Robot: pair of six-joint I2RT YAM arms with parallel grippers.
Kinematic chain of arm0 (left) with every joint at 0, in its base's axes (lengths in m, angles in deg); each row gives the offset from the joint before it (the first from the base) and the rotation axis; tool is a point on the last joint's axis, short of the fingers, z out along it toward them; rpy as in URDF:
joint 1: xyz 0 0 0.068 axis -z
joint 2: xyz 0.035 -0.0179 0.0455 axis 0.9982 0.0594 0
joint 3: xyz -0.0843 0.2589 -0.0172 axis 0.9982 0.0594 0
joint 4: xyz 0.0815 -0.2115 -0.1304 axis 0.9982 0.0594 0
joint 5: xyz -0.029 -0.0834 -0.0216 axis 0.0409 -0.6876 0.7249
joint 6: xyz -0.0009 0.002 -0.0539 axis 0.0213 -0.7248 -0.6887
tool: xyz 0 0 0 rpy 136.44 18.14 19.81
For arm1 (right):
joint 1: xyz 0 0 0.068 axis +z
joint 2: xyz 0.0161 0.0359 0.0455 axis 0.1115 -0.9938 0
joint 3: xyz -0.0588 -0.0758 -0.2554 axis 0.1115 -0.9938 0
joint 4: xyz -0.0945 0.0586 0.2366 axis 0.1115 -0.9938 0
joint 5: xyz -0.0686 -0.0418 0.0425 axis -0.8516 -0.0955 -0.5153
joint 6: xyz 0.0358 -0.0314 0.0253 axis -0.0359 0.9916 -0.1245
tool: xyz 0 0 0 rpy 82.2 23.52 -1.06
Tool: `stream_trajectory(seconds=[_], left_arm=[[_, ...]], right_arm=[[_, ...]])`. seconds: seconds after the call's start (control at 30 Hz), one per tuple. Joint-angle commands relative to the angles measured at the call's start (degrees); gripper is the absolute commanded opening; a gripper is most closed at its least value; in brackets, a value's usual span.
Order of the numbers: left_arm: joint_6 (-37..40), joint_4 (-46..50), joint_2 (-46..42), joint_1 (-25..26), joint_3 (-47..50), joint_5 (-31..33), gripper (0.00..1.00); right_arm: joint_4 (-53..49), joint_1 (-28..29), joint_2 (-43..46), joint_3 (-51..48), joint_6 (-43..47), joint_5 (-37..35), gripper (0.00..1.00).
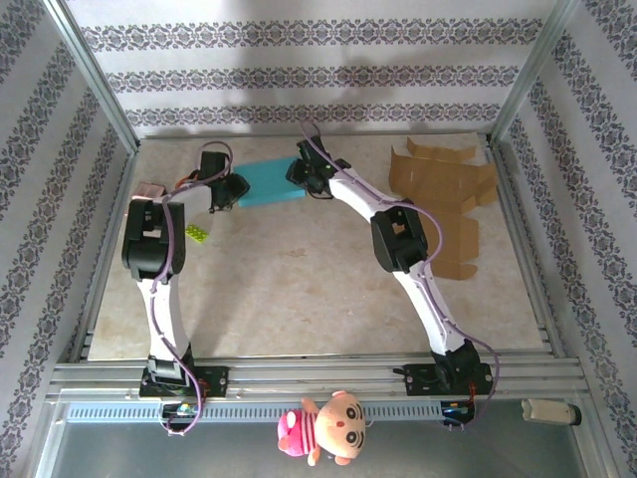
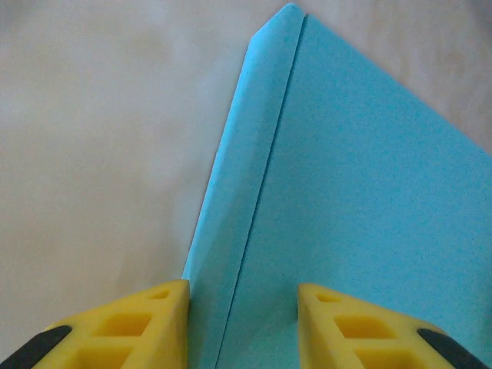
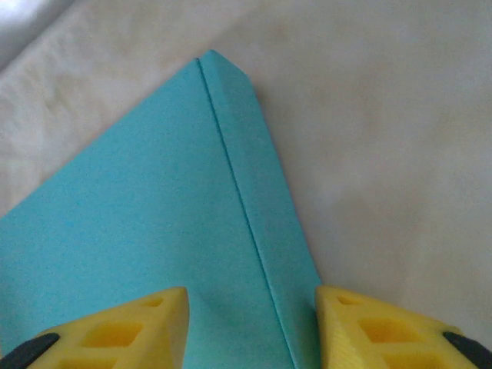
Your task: Fold the paper box
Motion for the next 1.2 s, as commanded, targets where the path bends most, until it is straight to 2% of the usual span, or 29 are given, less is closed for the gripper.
stream_trajectory(seconds=[0.0, 0.1, 0.2, 0.27, 0.3, 0.43, 0.53, 0.7, 0.8, 0.87, 0.97, 1.07, 1.17], left_arm=[[3.07, -1.09, 6.69, 1.37, -6.35, -5.16, 0.41], [5.44, -0.72, 8.03, 0.13, -9.48, -6.11, 0.46], [8.59, 1.76, 6.54, -0.26, -11.56, -5.24, 0.59], [10.53, 3.78, 4.44, -0.49, -12.24, -4.00, 0.72], [11.09, 4.60, 3.26, -0.61, -12.23, -3.36, 0.76], [13.61, 7.50, -4.72, -0.91, -9.96, -0.41, 0.88], [14.62, 8.41, -12.78, -0.90, -6.61, 1.03, 0.93], [14.38, 13.64, -26.54, 0.28, -1.01, -5.69, 0.94], [15.75, 17.35, -35.70, 4.74, 4.36, -8.01, 0.96], [16.46, 18.03, -42.23, 10.08, 8.78, -7.46, 0.98], [17.07, 15.67, -49.52, 19.47, 14.67, -6.82, 1.00], [15.80, 9.36, -54.00, 28.26, 20.07, -8.34, 1.00], [15.17, 2.03, -55.12, 36.30, 23.96, -10.43, 1.00]], right_arm=[[-5.83, 2.28, -7.02, 15.55, -0.09, 7.17, 0.49], [-7.68, 1.18, -7.96, 20.34, -0.16, 7.92, 0.56], [-7.84, 0.52, -2.89, 16.52, 3.97, 7.20, 0.67], [-8.95, -0.10, 1.92, 12.45, 7.13, 5.91, 0.94], [-9.15, -0.49, 4.27, 10.51, 8.73, 5.73, 0.98], [-9.16, -2.65, 16.48, 0.10, 13.64, 7.13, 0.98], [-8.99, -4.13, 27.60, -10.20, 17.71, 6.47, 0.98], [-11.81, -8.66, 46.84, -29.19, 23.28, 4.18, 0.98], [-11.21, -13.04, 59.13, -43.82, 25.56, 1.58, 0.98], [-11.29, -17.60, 66.33, -52.78, 26.66, -0.06, 0.98], [-10.45, -26.14, 72.48, -62.90, 26.64, -0.28, 0.98], [-10.20, -33.37, 71.08, -67.31, 27.76, 0.99, 0.98], [-10.80, -38.07, 63.90, -65.54, 29.46, 1.87, 0.98]])
